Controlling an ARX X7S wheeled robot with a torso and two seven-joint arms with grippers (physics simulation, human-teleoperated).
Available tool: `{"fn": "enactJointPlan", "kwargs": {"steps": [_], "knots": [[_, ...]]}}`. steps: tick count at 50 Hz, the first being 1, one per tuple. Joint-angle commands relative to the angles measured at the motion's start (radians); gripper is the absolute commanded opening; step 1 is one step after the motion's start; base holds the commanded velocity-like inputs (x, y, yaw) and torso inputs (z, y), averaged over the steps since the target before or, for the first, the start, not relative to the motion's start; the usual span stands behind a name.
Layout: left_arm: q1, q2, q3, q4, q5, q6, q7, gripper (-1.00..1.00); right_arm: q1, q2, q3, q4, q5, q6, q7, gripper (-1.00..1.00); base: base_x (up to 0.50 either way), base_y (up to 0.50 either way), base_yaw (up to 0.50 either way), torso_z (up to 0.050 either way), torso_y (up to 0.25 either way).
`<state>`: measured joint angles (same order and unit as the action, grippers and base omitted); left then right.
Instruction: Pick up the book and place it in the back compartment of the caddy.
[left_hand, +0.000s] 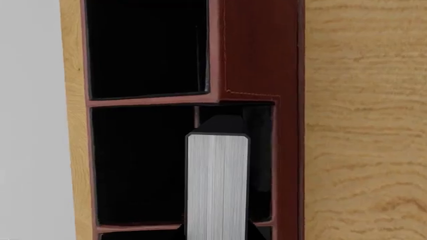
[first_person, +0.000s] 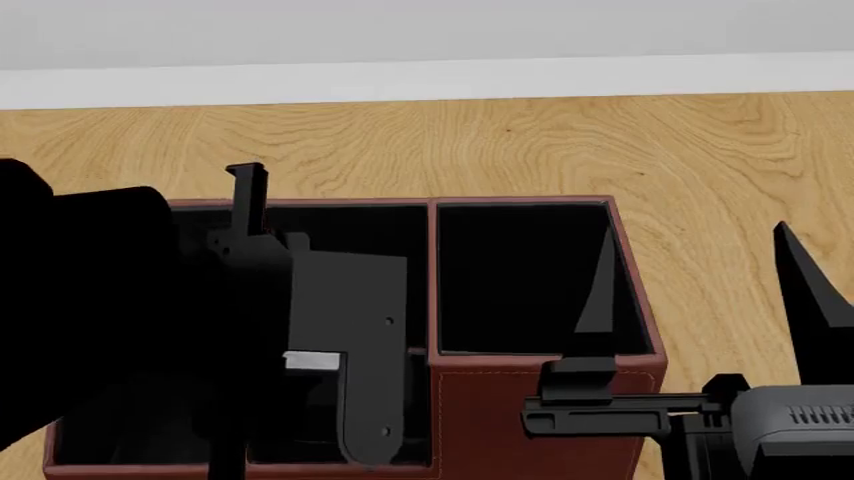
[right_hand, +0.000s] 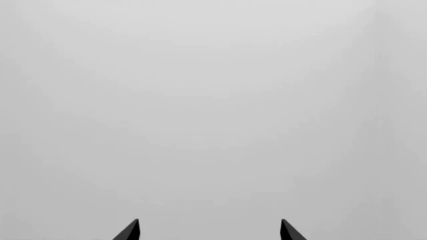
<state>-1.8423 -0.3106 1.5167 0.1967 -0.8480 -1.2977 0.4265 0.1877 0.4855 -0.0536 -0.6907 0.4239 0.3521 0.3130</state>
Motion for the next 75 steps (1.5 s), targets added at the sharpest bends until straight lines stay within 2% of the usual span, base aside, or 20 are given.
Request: {"fn": "enactJointPlan", "kwargs": {"steps": [1, 75], "knots": [[0.017, 0.001, 0.025, -0.052, 0.089, 0.055, -0.021, -1.00, 0.001, 0.000, -0.006, 0.012, -0.003, -0.006, -0.002, 1.00, 0.00, 0.00, 0.00, 0.000, 0.000], [0.171, 0.061, 0.133, -0.283, 0.206, 0.246, -0.001, -1.00, 0.015, 0.005, -0.031, 0.055, -0.008, -0.018, 0.003, 1.00, 0.00, 0.00, 0.00, 0.000, 0.001]]}}
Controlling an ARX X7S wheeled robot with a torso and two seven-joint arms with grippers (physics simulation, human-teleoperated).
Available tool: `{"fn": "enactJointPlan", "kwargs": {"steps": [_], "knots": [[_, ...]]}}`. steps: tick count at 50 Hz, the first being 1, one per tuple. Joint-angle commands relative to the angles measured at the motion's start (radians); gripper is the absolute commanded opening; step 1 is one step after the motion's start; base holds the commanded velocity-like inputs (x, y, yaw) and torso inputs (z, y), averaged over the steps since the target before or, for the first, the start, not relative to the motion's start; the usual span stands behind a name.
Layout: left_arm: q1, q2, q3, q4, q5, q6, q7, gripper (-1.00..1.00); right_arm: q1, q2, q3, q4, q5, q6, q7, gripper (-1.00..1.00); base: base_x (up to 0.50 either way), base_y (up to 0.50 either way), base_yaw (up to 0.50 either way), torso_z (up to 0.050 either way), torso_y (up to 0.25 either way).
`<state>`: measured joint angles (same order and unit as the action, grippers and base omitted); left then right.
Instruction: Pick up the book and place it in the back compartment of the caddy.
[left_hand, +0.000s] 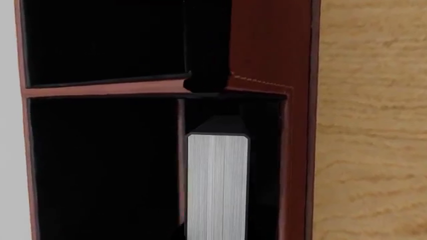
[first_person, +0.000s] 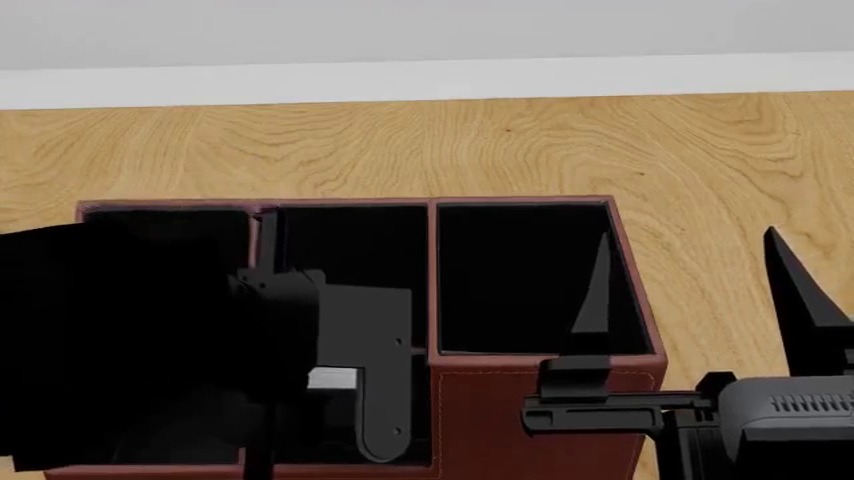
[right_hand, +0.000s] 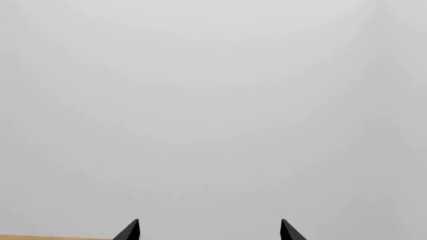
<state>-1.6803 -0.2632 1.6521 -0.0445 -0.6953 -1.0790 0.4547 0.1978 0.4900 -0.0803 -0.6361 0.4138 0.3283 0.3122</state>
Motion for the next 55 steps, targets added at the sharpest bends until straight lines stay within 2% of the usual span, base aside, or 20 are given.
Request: {"fn": "enactJointPlan", "kwargs": {"steps": [1, 23, 40, 41, 55], "knots": [[0.013, 0.015, -0.004, -0.049, 0.055, 0.032, -0.030, -1.00, 0.006, 0.000, -0.005, 0.001, 0.002, 0.006, 0.004, 1.00, 0.00, 0.00, 0.00, 0.000, 0.000], [0.068, 0.049, 0.025, -0.176, 0.100, 0.109, -0.015, -1.00, 0.007, 0.003, -0.007, 0.010, 0.004, 0.002, 0.006, 1.00, 0.00, 0.00, 0.00, 0.000, 0.001], [0.094, 0.055, 0.070, -0.203, 0.130, 0.134, 0.001, -1.00, 0.008, 0.003, -0.013, 0.028, -0.001, -0.009, 0.002, 1.00, 0.00, 0.00, 0.00, 0.000, 0.000], [0.091, 0.055, 0.059, -0.207, 0.127, 0.139, -0.001, 1.00, 0.009, 0.003, -0.014, 0.028, -0.001, -0.010, 0.002, 1.00, 0.00, 0.00, 0.00, 0.000, 0.000], [0.070, 0.049, 0.022, -0.219, 0.117, 0.132, -0.008, 1.00, 0.010, 0.007, -0.017, 0.017, 0.003, -0.002, 0.008, 1.00, 0.00, 0.00, 0.00, 0.000, 0.000]]}}
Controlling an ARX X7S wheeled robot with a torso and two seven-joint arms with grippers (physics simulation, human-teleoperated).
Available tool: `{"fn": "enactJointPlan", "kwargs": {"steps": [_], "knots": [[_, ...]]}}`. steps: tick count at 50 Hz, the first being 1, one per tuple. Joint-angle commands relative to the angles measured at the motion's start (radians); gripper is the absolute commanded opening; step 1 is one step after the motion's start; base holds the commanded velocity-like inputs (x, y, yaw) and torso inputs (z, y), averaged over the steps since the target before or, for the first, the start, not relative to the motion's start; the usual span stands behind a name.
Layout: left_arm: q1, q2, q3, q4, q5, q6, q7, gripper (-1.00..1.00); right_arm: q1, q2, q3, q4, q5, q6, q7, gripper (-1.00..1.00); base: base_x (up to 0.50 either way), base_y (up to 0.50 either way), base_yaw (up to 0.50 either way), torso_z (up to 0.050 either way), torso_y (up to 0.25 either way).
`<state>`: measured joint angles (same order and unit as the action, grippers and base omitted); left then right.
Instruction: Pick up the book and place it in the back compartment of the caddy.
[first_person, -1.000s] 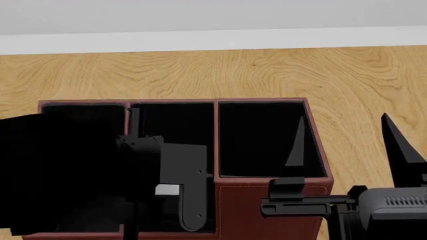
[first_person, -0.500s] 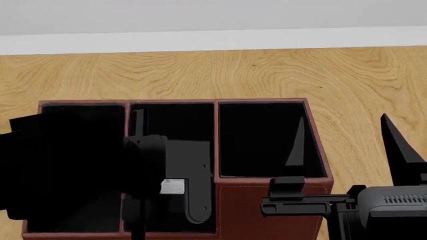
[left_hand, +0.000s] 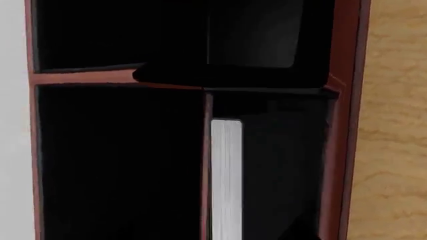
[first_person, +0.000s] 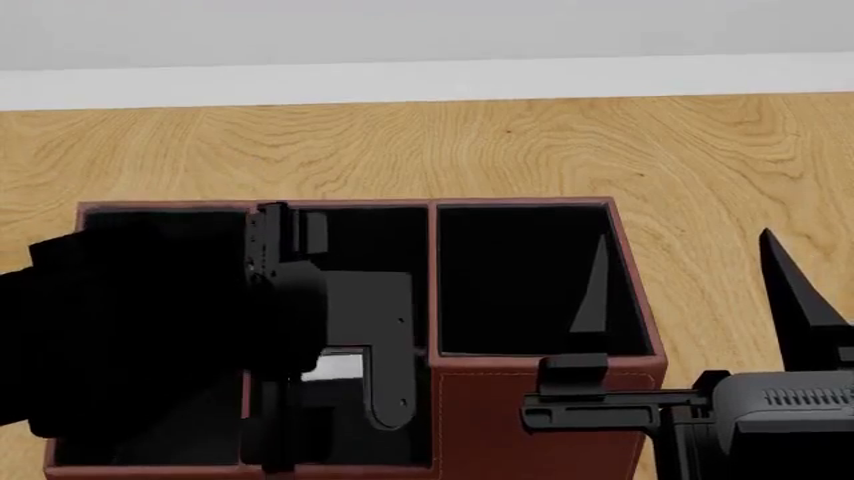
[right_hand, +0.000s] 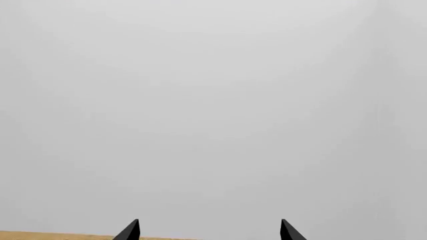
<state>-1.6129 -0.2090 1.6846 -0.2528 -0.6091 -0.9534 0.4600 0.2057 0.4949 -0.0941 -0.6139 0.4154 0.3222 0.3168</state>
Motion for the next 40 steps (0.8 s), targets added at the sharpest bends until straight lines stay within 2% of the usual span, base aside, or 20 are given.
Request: {"fn": "enactJointPlan", "kwargs": {"steps": [1, 17, 21, 40], "knots": [[0.002, -0.005, -0.011, -0.012, 0.031, 0.006, -0.014, 1.00, 0.003, 0.002, -0.004, -0.005, 0.001, 0.005, 0.003, 1.00, 0.00, 0.00, 0.00, 0.000, 0.000], [-0.016, -0.017, -0.037, 0.002, 0.023, 0.006, -0.017, 1.00, 0.004, 0.004, -0.004, -0.006, 0.006, 0.005, 0.006, 1.00, 0.00, 0.00, 0.00, 0.000, 0.000], [-0.018, -0.049, -0.105, 0.049, -0.016, 0.011, -0.045, 1.00, 0.006, 0.004, -0.005, -0.003, 0.006, 0.005, 0.006, 1.00, 0.00, 0.00, 0.00, 0.000, 0.000], [0.028, -0.162, -0.257, 0.196, -0.094, 0.032, -0.172, 1.00, 0.011, 0.007, -0.009, -0.010, 0.010, 0.012, 0.012, 1.00, 0.00, 0.00, 0.00, 0.000, 0.000]]}}
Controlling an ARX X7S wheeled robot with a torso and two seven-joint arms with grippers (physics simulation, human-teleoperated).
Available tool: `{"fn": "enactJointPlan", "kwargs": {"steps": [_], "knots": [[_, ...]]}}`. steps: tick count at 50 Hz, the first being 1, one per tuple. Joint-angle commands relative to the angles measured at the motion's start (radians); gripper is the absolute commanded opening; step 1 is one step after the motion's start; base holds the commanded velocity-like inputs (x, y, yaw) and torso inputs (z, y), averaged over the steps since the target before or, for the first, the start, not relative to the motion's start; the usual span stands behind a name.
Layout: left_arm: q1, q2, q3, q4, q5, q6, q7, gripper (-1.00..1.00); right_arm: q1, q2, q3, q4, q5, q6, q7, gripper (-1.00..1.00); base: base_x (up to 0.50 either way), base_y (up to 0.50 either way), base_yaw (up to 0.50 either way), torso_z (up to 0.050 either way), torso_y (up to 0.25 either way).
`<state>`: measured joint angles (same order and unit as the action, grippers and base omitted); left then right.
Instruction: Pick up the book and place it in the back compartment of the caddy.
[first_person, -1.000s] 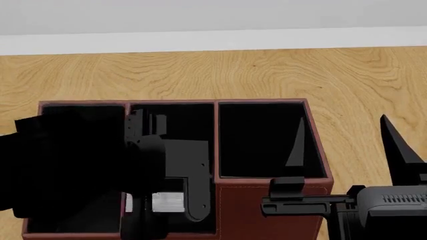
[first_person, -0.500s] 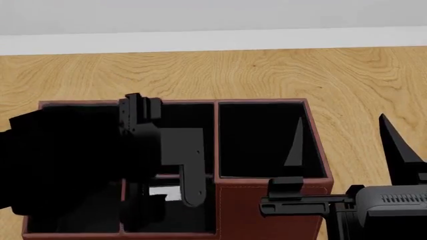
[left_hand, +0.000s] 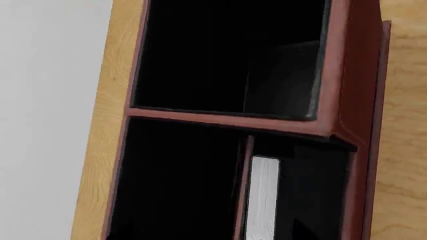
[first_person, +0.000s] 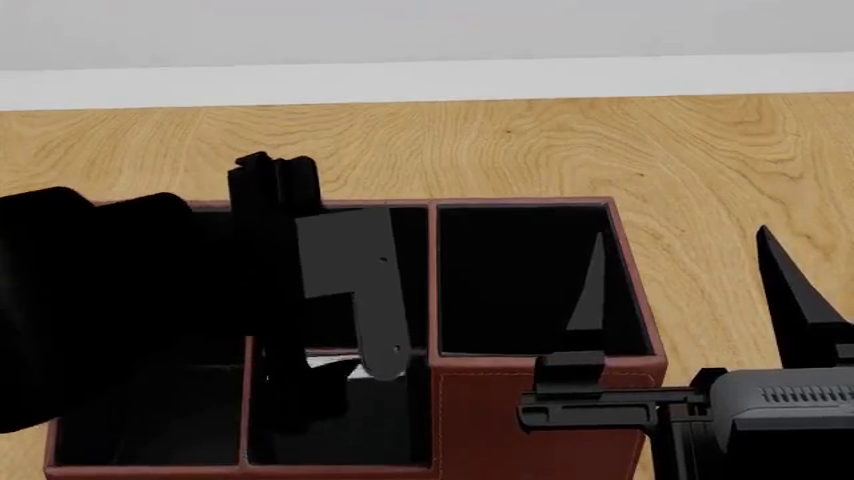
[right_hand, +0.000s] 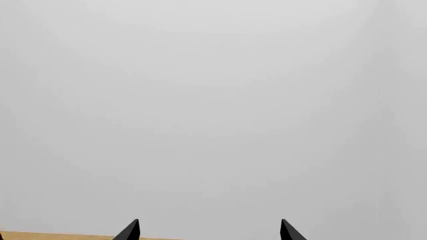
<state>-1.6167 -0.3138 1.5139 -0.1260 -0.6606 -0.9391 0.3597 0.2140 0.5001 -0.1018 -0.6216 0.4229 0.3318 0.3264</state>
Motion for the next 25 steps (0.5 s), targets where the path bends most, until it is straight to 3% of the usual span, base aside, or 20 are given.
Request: {"fn": "enactJointPlan", "kwargs": {"steps": [1, 25], "knots": [[0.034, -0.062, -0.097, 0.075, -0.046, 0.023, -0.080, 1.00, 0.002, 0.002, -0.001, -0.004, 0.003, 0.003, 0.003, 1.00, 0.00, 0.00, 0.00, 0.000, 0.000], [0.173, -0.189, -0.289, 0.232, -0.164, 0.101, -0.264, 1.00, 0.010, 0.003, -0.013, 0.006, 0.001, -0.001, 0.001, 1.00, 0.00, 0.00, 0.00, 0.000, 0.000]]}}
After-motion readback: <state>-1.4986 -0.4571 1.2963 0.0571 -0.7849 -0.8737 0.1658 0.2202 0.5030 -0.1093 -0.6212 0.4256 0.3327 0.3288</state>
